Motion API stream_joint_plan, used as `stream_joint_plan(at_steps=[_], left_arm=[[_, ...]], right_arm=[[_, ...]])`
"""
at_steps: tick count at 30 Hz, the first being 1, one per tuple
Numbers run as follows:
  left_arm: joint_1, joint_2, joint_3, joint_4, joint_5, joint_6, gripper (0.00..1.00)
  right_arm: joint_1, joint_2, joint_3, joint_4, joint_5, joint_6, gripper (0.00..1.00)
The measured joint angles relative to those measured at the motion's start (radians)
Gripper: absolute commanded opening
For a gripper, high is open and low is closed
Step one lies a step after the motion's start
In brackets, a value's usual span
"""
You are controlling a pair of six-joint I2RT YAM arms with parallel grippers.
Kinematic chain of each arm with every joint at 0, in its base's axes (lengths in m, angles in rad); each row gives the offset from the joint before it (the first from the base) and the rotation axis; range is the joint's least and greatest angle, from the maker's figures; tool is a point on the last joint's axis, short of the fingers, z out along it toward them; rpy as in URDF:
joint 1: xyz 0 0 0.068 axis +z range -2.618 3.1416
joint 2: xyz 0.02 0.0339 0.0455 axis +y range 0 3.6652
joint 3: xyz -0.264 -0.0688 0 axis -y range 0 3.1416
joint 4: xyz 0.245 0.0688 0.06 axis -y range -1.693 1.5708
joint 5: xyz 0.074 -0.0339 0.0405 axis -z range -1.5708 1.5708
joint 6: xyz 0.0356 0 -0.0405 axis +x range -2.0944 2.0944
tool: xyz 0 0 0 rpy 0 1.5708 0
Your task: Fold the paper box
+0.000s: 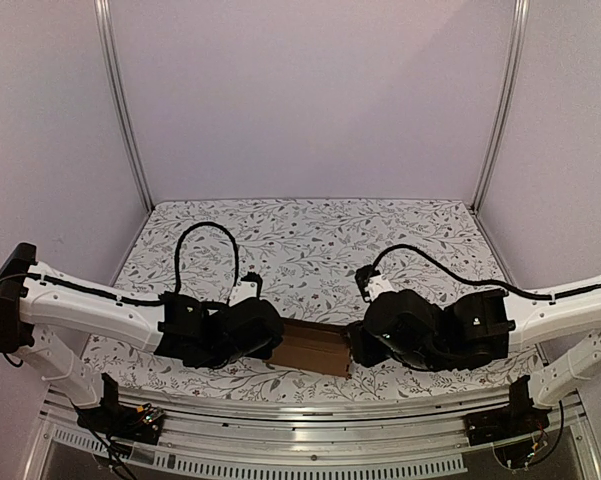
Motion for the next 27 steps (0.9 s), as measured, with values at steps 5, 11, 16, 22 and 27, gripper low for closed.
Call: stream_joint_plan(at_steps=[5, 11, 16, 22, 27], left_arm=[[0.0, 0.0, 0.0, 0.0, 0.0, 0.0, 0.0], [0.0, 0.0, 0.0, -0.001, 0.0, -0.005, 0.0], [-0.003, 0.0, 0.0, -0.006, -0.004, -0.016, 0.0], [-0.008, 0.0, 0.0, -0.013, -0.013, -0.034, 0.0], [-0.011, 0.0, 0.0, -0.028, -0.027, -0.053, 0.0]], right_arm=[[0.048, -0.002, 0.0, -0.001, 0.011, 0.018, 0.57], [0.051, 0.054, 0.01, -0.005, 0.061, 0.043, 0.52], [0.051, 0.127, 0.042, -0.018, 0.114, 0.046, 0.49], [0.039, 0.191, 0.096, -0.027, 0.143, 0.04, 0.43], [0.024, 0.245, 0.129, -0.027, 0.159, 0.032, 0.37]])
